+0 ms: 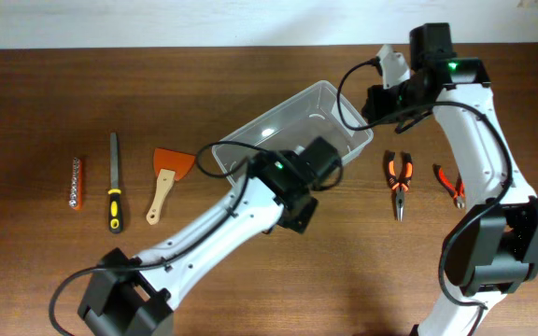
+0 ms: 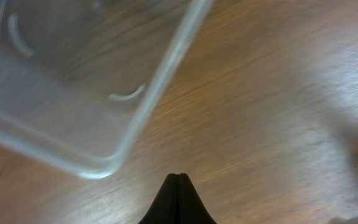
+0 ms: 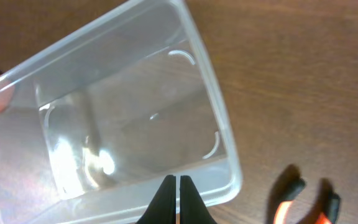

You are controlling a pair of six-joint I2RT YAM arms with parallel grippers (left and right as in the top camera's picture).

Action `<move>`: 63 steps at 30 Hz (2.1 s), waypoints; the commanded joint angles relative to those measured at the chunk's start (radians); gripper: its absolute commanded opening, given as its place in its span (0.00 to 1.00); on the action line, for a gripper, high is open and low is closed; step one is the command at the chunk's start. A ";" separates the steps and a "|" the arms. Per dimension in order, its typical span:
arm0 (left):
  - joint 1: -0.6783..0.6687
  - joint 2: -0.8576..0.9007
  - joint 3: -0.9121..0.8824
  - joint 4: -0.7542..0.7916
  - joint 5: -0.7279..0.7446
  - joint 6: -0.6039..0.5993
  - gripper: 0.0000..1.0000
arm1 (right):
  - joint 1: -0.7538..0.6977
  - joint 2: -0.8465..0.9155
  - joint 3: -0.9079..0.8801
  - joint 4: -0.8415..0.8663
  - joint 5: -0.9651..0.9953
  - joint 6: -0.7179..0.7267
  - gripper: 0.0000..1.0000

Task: Pack container
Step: 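Grip the container rims with both grippers and rotate it straight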

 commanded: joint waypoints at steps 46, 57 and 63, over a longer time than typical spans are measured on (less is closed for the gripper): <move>0.110 -0.021 -0.323 0.495 -0.102 0.209 0.02 | 0.046 0.030 -0.234 0.022 0.050 -0.013 0.04; 0.188 -0.021 -0.323 0.498 -0.103 0.209 0.02 | 0.047 0.030 -0.234 -0.050 0.047 -0.014 0.04; 0.230 -0.021 -0.322 0.498 -0.105 0.209 0.02 | 0.077 0.030 -0.234 -0.074 0.047 -0.014 0.04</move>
